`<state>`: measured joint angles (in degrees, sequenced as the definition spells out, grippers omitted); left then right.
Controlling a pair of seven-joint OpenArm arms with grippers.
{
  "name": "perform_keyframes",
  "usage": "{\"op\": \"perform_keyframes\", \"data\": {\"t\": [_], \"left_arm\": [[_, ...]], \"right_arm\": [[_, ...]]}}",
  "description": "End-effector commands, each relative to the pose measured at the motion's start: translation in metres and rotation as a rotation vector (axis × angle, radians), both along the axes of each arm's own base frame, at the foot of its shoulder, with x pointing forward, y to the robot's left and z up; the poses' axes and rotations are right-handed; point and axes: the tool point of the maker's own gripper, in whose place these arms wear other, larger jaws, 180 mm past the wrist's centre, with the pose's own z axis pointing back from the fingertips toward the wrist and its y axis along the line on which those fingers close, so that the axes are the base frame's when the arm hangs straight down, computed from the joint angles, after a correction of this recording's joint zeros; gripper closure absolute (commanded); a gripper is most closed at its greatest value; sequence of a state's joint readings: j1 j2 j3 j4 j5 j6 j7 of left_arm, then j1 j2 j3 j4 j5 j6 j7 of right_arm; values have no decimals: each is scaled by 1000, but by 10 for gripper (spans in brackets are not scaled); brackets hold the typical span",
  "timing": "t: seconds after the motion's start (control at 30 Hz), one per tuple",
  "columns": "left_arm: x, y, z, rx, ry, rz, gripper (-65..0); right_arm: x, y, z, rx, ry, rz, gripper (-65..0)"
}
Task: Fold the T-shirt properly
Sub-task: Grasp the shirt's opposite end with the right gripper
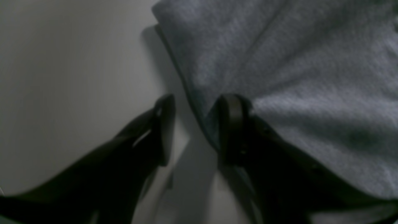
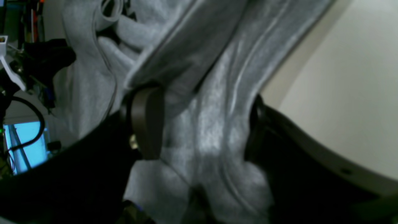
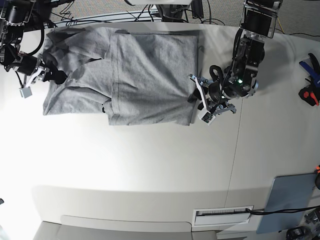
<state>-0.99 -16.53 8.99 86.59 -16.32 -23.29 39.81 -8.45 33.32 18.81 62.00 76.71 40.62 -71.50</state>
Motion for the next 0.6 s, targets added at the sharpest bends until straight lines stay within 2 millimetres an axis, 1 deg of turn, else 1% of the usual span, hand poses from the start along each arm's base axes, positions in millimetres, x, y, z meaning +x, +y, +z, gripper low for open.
{"op": "perform_keyframes", "data": {"t": [0.0, 0.07, 0.13, 0.2, 0.27, 0.33, 0.4, 0.53, 0.57], "left_arm": [[8, 1, 9, -6, -29, 4, -230], [8, 1, 9, -6, -29, 4, -230], [8, 1, 9, -6, -29, 3, -230], [8, 1, 9, -6, -29, 4, -230], [8, 1, 9, -6, -29, 4, -230], [8, 1, 9, -6, -29, 3, -230], [8, 1, 9, -6, -29, 3, -230], [8, 1, 9, -6, -29, 3, -230], [8, 1, 9, -6, -29, 3, -230]], "right_arm": [[-14, -8, -5, -46, 73, 40, -356], [-13, -9, 2, -17, 61, 28, -356], [-7, -14, 14, 18, 17, -9, -356], [2, -23, 28, 42, -41, -62, -356], [6, -34, 36, 41, -78, -103, -356], [7, -40, 40, 34, -90, -122, -356], [6, -41, 39, 29, -89, -124, -356], [22, -47, 48, 30, -163, -178, -356], [24, -49, 48, 14, -164, -179, -356]]}}
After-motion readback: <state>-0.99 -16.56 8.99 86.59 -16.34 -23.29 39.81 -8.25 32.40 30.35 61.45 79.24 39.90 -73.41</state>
